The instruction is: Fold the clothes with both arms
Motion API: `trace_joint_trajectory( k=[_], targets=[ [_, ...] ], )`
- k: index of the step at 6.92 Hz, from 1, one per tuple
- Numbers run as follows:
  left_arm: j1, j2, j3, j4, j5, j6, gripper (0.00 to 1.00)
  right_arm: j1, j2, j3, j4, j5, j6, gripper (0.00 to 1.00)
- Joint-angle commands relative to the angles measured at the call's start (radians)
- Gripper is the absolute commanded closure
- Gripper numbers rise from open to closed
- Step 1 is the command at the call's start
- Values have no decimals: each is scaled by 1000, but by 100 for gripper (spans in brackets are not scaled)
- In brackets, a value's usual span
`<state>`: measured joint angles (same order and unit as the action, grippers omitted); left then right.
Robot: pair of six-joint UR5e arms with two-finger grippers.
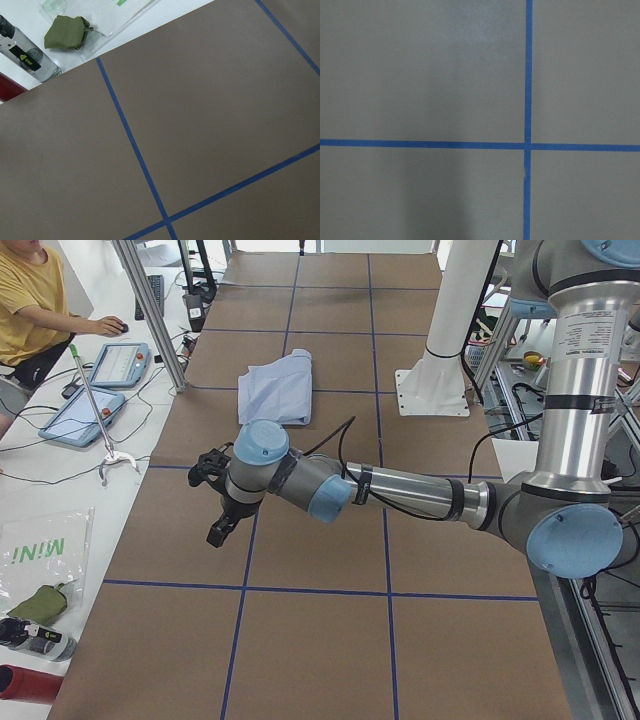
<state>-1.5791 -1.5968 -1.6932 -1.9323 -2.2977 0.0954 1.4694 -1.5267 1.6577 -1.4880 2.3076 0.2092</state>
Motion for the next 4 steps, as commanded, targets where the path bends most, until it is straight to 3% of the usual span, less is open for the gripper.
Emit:
trace_joint_trajectory(
  k=[1,4],
  targets=[
    [1,81,-22,-11,-9,-2,1,3,-16,14,0,7,-4,0],
    [1,78,-39,-8,-6,-9,0,3,-20,16,3,13,-2,0]
  ],
)
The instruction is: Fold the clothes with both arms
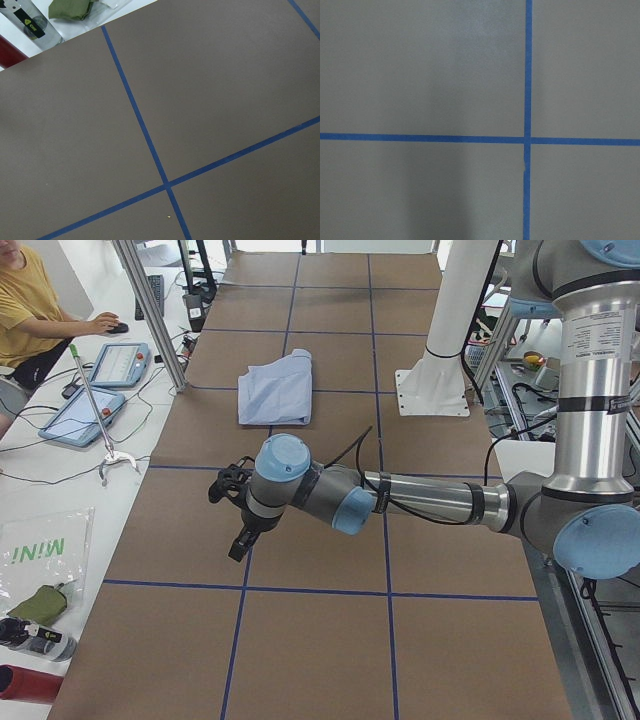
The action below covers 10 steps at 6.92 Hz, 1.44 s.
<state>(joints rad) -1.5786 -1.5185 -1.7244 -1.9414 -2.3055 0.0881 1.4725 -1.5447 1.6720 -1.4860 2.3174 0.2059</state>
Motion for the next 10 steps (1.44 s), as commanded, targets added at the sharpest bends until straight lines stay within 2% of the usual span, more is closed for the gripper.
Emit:
trace_joint_trajectory(
  k=[1,10],
  targets=[
    [0,-6,-3,1,6,-2,0,0,-2,2,3,5,1,0],
    [9,-28,55,-4,3,-2,0,0,-2,-6,7,3,4,0]
  ],
)
